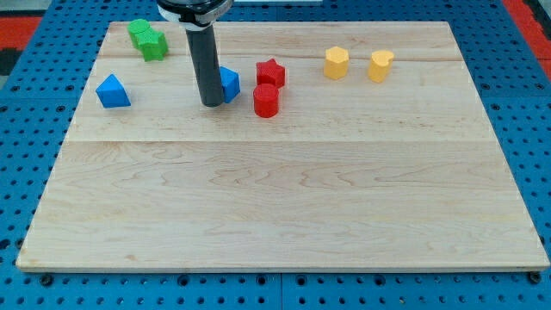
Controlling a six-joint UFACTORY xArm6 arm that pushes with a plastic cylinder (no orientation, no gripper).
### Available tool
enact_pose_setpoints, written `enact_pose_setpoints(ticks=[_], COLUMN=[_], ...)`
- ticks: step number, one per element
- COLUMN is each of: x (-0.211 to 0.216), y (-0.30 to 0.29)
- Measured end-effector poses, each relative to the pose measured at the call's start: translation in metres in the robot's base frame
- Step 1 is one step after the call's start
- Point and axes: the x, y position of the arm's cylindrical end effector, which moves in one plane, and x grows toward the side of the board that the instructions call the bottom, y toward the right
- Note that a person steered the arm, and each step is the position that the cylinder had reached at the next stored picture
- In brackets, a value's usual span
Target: Move the cube to the top center of the board
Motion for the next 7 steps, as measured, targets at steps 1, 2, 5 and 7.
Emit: enact_pose_setpoints(ticks=[1,2,5,7], x=[-0.005,-0.026,-0.038,-0.101], y=[0.001,-0.003,0.024,0.026])
